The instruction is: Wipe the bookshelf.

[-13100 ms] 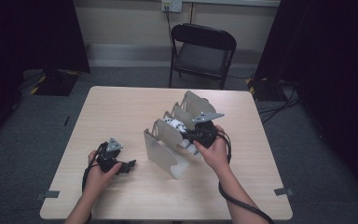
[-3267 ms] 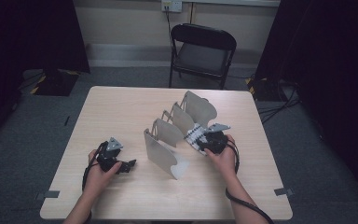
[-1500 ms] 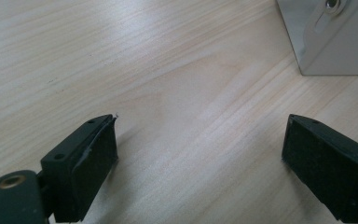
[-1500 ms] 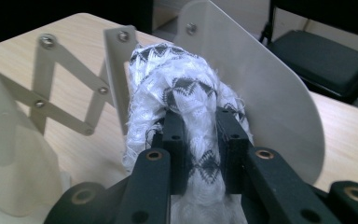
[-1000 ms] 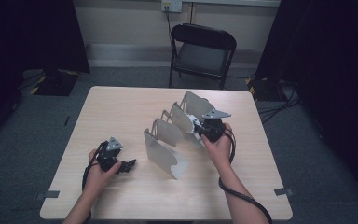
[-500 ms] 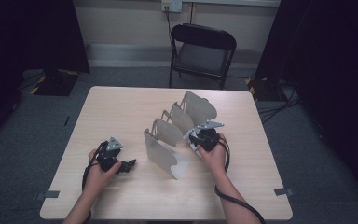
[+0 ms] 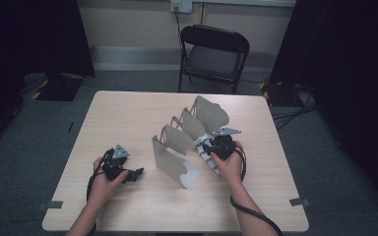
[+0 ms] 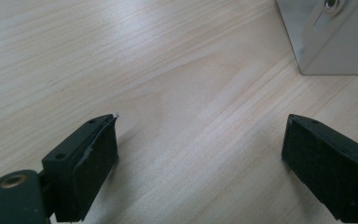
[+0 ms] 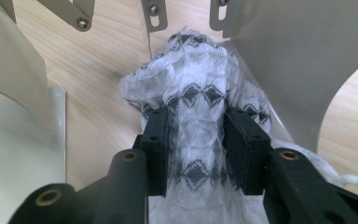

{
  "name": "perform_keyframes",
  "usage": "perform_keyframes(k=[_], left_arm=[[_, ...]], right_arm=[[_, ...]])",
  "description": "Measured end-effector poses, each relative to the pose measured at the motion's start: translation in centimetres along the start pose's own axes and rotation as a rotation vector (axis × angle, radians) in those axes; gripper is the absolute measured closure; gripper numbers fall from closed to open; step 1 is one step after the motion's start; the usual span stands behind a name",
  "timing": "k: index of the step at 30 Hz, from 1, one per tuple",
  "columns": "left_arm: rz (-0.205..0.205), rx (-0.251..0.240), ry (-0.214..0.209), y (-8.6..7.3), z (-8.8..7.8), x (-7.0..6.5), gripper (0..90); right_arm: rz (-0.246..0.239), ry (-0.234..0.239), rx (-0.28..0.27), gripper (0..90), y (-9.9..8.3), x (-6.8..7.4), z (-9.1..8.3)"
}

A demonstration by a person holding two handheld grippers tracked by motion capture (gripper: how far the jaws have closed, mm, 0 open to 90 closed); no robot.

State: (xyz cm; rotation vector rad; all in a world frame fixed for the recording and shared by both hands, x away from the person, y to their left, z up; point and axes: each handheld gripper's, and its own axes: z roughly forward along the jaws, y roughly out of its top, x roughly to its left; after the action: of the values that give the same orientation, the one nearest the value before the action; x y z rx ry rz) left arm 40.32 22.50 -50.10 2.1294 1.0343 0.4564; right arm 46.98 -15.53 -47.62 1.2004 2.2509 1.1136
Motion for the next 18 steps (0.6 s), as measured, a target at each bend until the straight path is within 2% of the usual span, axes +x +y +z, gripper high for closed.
perform_keyframes(k=[3, 9, 13, 18], left_arm=[[0.000, -0.001, 0.000, 0.0, 0.0, 0.0, 10.3], [-0.001, 0.000, 0.000, 0.0, 0.0, 0.0, 10.4], [-0.001, 0.000, 0.000, 0.0, 0.0, 0.0, 10.4], [-0.001, 0.000, 0.000, 0.0, 0.0, 0.0, 10.5]], right_arm=[[-0.010, -0.003, 0.012, 77.1, -0.3, 0.1, 0.2], [-0.008, -0.024, 0.015, 82.4, -0.3, 0.4, 0.1], [-0.001, -0.041, 0.002, 83.1, 0.5, 0.0, -1.1], [0.017, -0.058, -0.042, 83.4, 2.0, -1.0, -3.3]])
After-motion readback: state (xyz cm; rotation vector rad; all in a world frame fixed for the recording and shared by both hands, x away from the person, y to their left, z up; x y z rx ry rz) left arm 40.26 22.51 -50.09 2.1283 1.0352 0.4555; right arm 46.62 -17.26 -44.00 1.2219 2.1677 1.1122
